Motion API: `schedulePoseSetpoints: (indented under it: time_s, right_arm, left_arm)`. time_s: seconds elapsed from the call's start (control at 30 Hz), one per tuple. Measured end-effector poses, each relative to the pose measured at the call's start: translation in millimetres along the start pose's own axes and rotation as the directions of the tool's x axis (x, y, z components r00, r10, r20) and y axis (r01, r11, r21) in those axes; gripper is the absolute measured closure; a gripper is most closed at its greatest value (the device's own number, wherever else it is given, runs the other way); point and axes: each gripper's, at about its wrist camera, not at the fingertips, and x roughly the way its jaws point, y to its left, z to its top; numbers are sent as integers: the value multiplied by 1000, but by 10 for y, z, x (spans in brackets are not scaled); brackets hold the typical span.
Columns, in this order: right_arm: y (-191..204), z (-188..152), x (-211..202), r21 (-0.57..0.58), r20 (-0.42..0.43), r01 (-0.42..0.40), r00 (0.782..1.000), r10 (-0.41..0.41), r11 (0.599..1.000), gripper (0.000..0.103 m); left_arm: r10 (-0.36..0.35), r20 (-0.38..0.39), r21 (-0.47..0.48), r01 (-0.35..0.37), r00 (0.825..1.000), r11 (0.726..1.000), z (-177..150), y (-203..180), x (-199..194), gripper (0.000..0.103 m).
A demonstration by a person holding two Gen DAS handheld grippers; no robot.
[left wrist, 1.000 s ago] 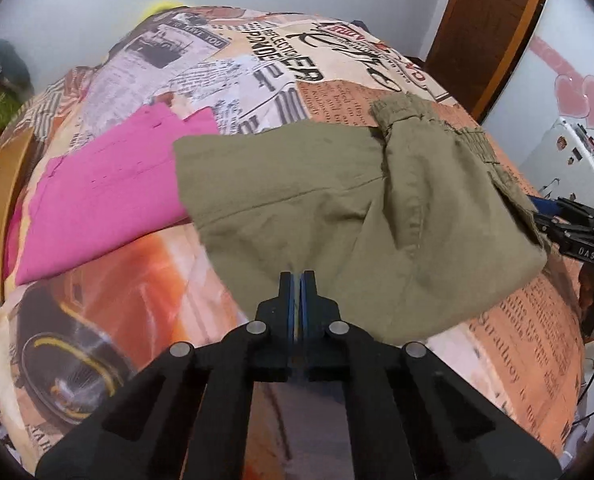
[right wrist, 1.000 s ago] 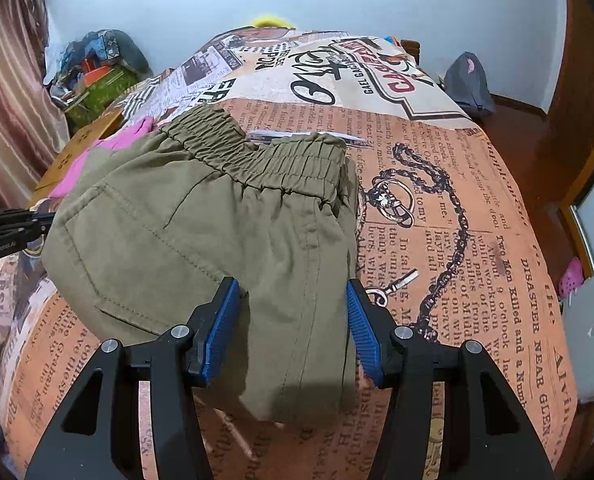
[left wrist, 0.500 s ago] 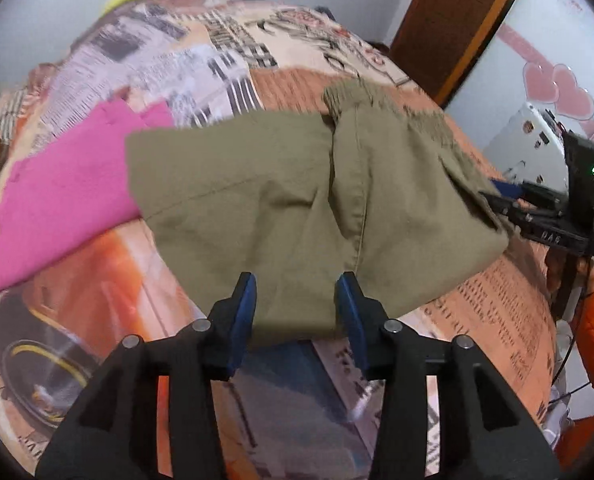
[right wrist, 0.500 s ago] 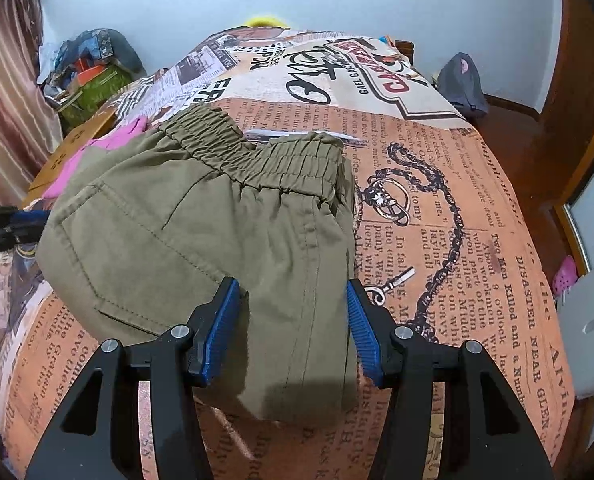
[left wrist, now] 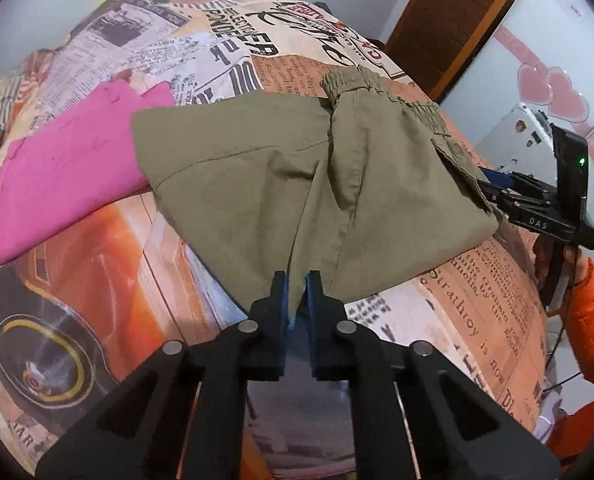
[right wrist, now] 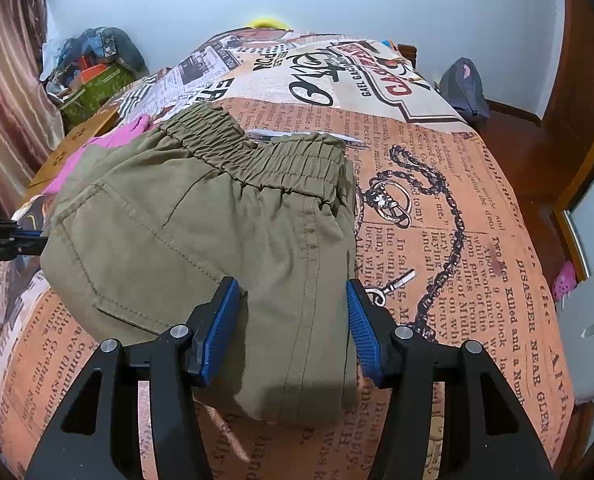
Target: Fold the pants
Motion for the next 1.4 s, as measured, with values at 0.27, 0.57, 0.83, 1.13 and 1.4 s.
schedulePoseSetpoints:
  time_s: [0.27,0.57,0.83,1.13,1.4]
  right_arm:
    - [48,4,3,-36,8,39,999,-39,999,53]
    - [39,-23,-18,-43,6,73,997,-73,996,52]
    - [172,309,-279,-135,47,24,999,-18,991,50]
    - [653,1206,194,-291,26,-117,991,130,950,44]
    - [755,1370,844,-289,-175,-276,957,232,917,53]
  left_arm:
    - [76,41,-24,-75,996,997,-127,-71,-44,98]
    - [140,23,-38,-139,990,990,-163,-10,-67,97]
    - [154,93,-43,-151,984,988,-57,-95,-435,95]
    - [115,67,-18,-114,991,993,74,-192,-29,90]
    - [142,79,8,-143,987,990,17,-130,81,89]
